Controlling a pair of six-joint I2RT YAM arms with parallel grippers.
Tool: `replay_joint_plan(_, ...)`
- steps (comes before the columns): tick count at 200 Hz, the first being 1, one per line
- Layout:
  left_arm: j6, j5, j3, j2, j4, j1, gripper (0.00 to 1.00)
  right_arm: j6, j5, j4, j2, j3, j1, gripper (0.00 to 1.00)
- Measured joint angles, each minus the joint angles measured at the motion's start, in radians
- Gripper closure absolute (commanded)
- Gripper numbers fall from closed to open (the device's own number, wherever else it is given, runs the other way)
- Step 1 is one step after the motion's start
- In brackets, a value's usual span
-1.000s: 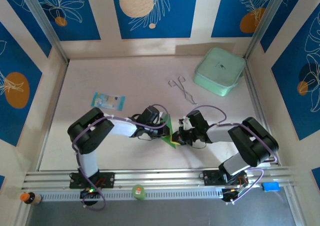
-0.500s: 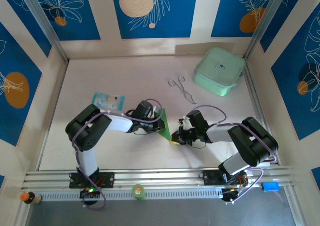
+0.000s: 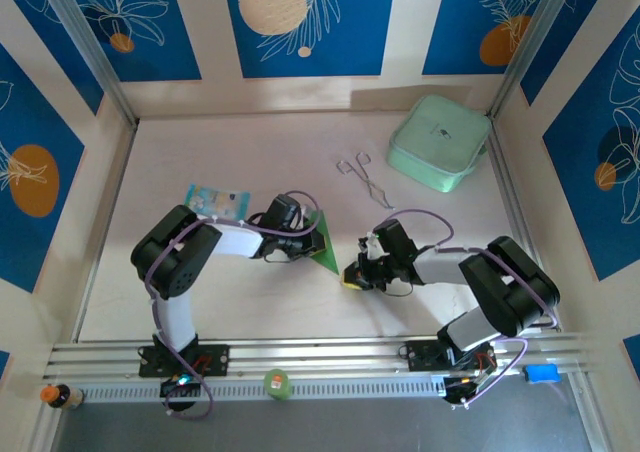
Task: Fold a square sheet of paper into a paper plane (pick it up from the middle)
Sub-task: Fourth fold the wing at the center of the table.
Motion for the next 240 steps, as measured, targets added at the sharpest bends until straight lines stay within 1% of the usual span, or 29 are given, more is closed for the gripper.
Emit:
replay_joint_plan(16, 0.0, 0.003, -0.008, 0.0, 0.016, 0.0, 1.0, -0.005, 0.024, -0.056, -0.004, 0.056, 0.001, 1.0)
replay_joint_plan(38, -0.001, 0.003, -0.01, -0.001, 0.023, 0.0, 1.0, -0.013, 0.044, -0.074, 0.018, 0.143, 0.003, 1.0)
replay_joint_plan(57, -0.004, 0.003, -0.01, -0.001, 0.023, 0.0, 1.0, -0.013, 0.055, -0.067, 0.072, 0.203, 0.011, 1.0)
replay_joint_plan(78, -0.005, 0.003, -0.01, -0.001, 0.023, 0.0, 1.0, -0.012, 0.066, -0.063, 0.14, 0.231, 0.027, 1.0)
replay_joint_plan(107, -0.005, 0.003, -0.01, -0.001, 0.023, 0.0, 1.0, -0.013, 0.07, -0.069, 0.198, 0.233, 0.04, 1.0)
replay_joint_plan(133, -0.004, 0.003, -0.01, -0.001, 0.023, 0.001, 1.0, -0.02, 0.067, -0.069, 0.2, 0.231, 0.04, 1.0)
replay_joint_plan(167, 0.004, 0.016, -0.004, -0.001, 0.006, 0.01, 1.0, -0.028, 0.054, -0.004, 0.195, 0.191, 0.039, 1.0)
replay_joint_plan(200, 0.02, 0.028, 0.017, 0.006, -0.023, 0.044, 1.0, -0.028, 0.04, 0.048, 0.189, 0.16, 0.037, 1.0)
replay_joint_plan(240, 0.047, 0.053, 0.032, 0.021, -0.029, 0.104, 0.98, -0.029, 0.036, 0.061, 0.188, 0.153, 0.035, 1.0)
